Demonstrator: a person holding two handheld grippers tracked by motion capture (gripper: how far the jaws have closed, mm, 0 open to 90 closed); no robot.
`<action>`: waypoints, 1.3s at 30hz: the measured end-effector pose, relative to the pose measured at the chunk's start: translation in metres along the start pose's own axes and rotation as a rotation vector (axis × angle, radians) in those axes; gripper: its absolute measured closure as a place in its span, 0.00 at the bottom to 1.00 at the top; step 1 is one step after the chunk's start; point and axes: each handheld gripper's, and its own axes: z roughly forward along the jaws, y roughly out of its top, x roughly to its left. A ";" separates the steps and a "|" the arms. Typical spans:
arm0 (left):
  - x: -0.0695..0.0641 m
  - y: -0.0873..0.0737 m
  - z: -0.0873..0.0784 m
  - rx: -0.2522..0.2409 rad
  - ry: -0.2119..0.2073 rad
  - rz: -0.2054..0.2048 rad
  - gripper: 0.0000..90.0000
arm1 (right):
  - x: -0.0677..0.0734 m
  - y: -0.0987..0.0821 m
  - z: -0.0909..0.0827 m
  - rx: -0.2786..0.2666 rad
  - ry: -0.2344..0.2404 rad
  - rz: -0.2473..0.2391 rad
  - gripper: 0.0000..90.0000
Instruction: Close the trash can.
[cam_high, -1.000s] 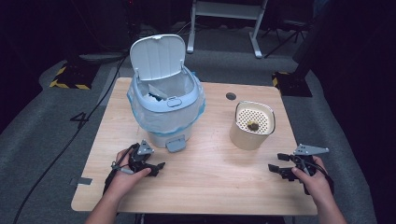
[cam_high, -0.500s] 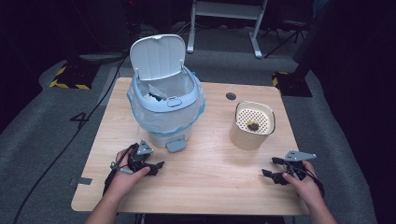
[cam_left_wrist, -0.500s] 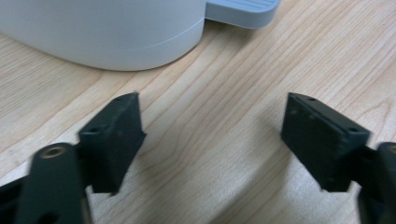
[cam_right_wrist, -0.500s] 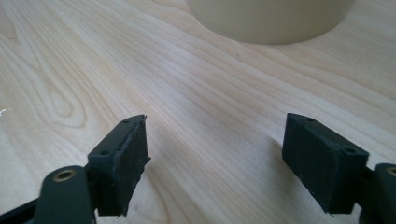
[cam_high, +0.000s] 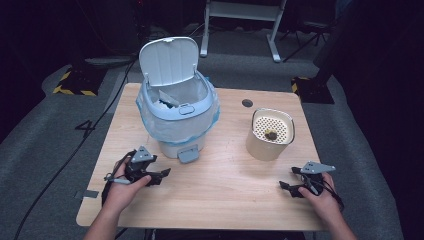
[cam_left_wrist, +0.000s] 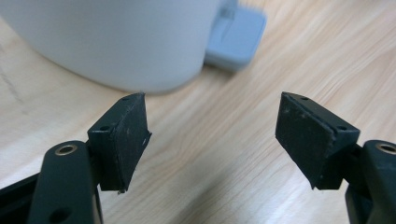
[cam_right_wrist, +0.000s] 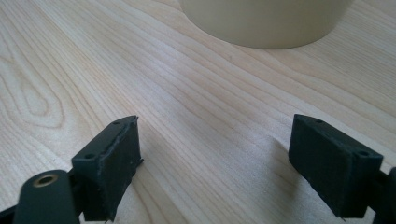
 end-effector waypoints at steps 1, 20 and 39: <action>0.002 0.003 -0.006 -0.014 0.000 0.000 0.28 | 0.000 0.000 0.000 0.000 0.000 0.000 0.19; 0.020 0.050 -0.074 -0.164 -0.057 0.054 0.28 | 0.000 0.000 0.000 0.000 0.001 -0.001 0.19; 0.030 0.107 -0.108 -0.311 -0.066 0.059 0.31 | 0.000 0.000 0.000 0.000 0.001 0.000 0.19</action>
